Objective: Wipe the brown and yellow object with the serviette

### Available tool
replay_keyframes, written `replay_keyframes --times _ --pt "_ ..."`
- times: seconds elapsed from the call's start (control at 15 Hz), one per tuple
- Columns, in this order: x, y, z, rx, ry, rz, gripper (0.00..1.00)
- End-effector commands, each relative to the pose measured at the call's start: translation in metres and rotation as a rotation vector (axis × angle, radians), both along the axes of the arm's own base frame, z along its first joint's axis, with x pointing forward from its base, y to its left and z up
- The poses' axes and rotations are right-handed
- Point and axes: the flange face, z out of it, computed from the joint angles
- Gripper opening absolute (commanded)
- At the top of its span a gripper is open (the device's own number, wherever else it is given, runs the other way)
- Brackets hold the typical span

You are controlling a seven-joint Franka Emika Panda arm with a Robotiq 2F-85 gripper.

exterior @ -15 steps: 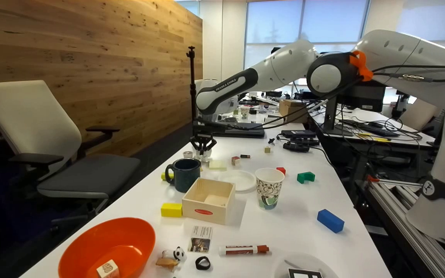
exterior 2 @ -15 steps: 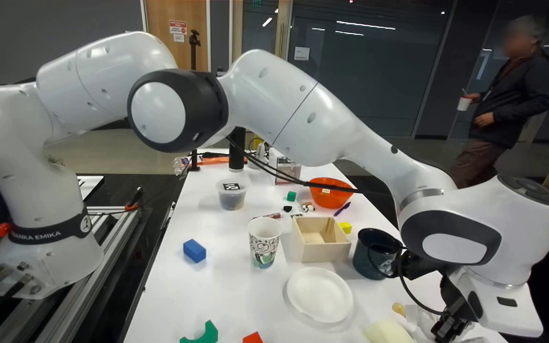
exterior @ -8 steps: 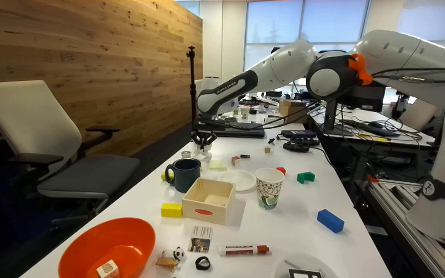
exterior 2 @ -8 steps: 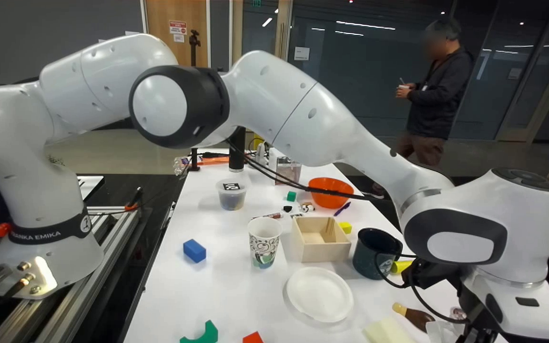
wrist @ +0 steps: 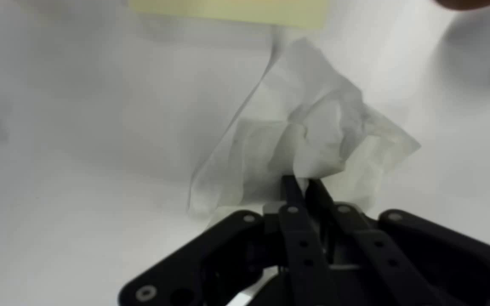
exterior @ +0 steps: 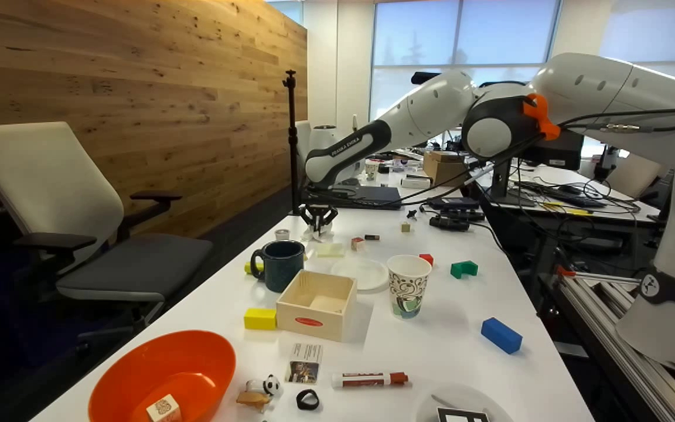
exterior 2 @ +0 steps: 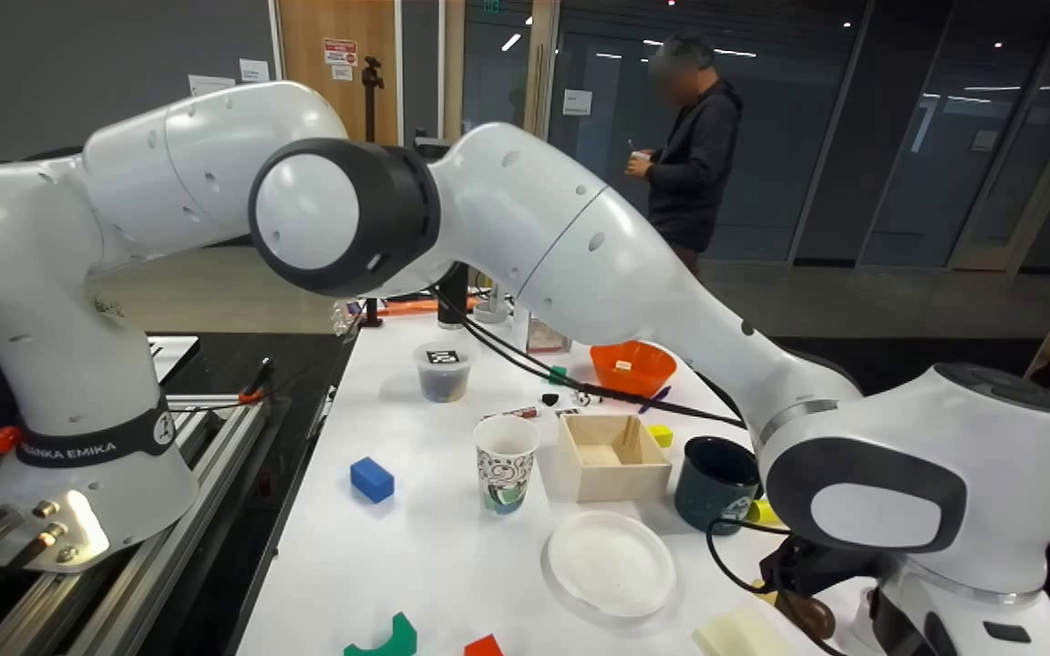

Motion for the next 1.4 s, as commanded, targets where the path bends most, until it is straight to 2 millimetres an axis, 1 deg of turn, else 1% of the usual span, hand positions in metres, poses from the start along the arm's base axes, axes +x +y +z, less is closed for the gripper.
replay_keyframes --times 0.0,0.07,0.13,0.2,0.27,0.4,0.53,0.6,0.73,0.93,1.07,1.2,1.33 --pt "0.003 0.003 0.003 0.0 0.018 -0.048 0.43" --pt "0.004 0.005 0.01 0.003 0.016 -0.061 0.49" --pt "0.004 0.009 0.023 0.005 0.029 -0.069 0.57" --pt "0.005 0.011 0.034 0.012 0.033 -0.064 0.62" --pt "0.005 0.015 0.049 0.02 0.043 -0.055 0.71" --pt "0.003 0.024 0.083 0.043 0.069 -0.025 0.83" --pt "0.002 0.033 0.121 0.037 0.067 -0.014 0.98" --pt "0.001 0.039 0.139 0.021 0.071 0.007 1.0" --pt "-0.003 0.052 0.168 0.012 0.111 0.062 1.0" --pt "-0.006 0.078 0.189 0.008 0.134 0.145 1.0" --pt "-0.011 0.097 0.19 0.013 0.139 0.197 1.0" --pt "-0.022 0.117 0.189 0.031 0.174 0.238 1.0" --pt "-0.035 0.132 0.189 0.056 0.203 0.279 1.0"
